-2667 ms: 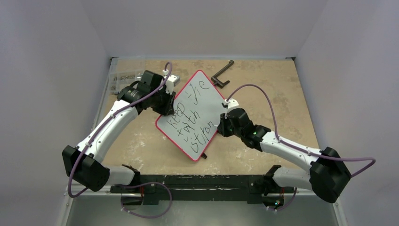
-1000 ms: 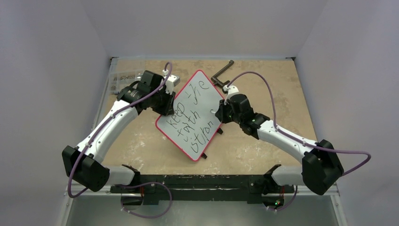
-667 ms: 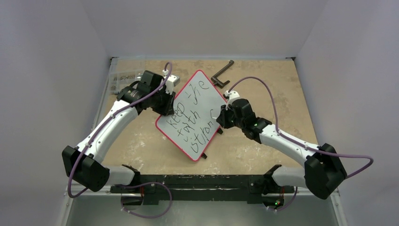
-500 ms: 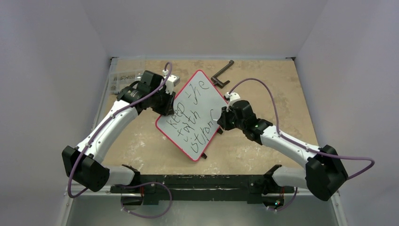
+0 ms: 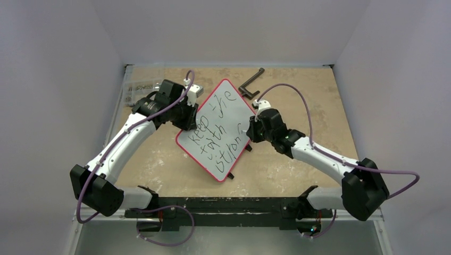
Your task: Write a sentence on the whiteboard
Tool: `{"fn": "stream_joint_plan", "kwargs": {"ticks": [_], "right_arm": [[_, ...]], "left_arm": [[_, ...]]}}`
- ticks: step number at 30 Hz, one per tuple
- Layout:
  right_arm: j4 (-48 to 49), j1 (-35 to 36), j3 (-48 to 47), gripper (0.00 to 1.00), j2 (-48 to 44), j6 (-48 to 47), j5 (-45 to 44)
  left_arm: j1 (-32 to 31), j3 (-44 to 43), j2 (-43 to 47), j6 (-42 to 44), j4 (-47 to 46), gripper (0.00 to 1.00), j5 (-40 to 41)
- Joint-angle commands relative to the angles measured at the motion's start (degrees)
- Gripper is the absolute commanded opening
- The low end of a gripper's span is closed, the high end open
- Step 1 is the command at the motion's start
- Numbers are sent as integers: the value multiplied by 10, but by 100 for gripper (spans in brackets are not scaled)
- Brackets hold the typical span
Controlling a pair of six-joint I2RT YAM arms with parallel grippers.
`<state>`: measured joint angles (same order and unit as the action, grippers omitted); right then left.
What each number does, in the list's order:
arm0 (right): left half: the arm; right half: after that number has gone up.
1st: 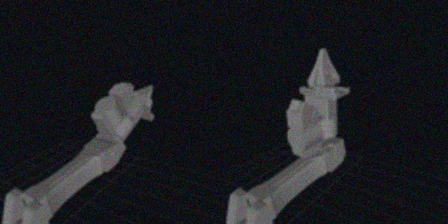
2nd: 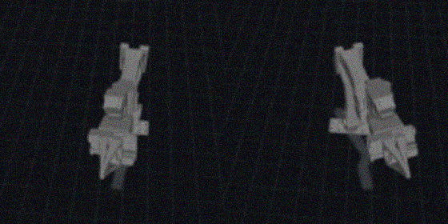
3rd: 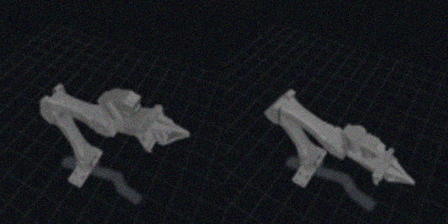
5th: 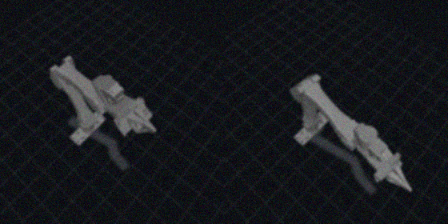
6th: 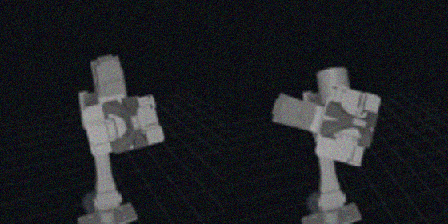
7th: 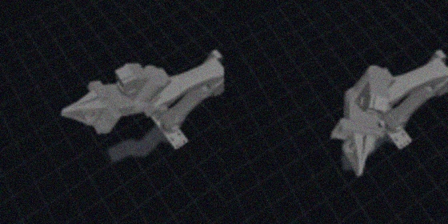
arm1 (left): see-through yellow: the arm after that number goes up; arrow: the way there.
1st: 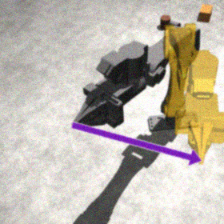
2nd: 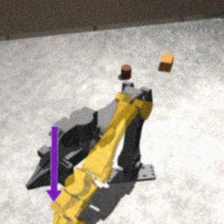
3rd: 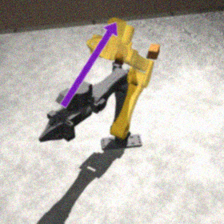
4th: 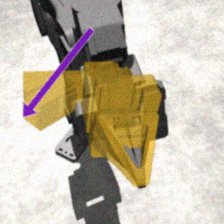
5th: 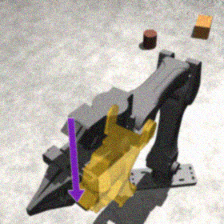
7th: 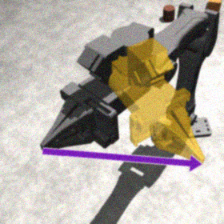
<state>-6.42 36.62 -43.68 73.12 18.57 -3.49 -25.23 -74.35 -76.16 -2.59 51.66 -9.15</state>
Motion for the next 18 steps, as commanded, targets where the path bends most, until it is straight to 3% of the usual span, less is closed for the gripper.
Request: {"fn": "stream_joint_plan", "kwargs": {"ticks": [1,18], "right_arm": [[14,0,-42,0,15,-9,-19],[8,0,-78,0,40,-18,-17]], "left_arm": [[3,2,7,51,19,0,106],[3,3,9,52,19,0,107]]}}
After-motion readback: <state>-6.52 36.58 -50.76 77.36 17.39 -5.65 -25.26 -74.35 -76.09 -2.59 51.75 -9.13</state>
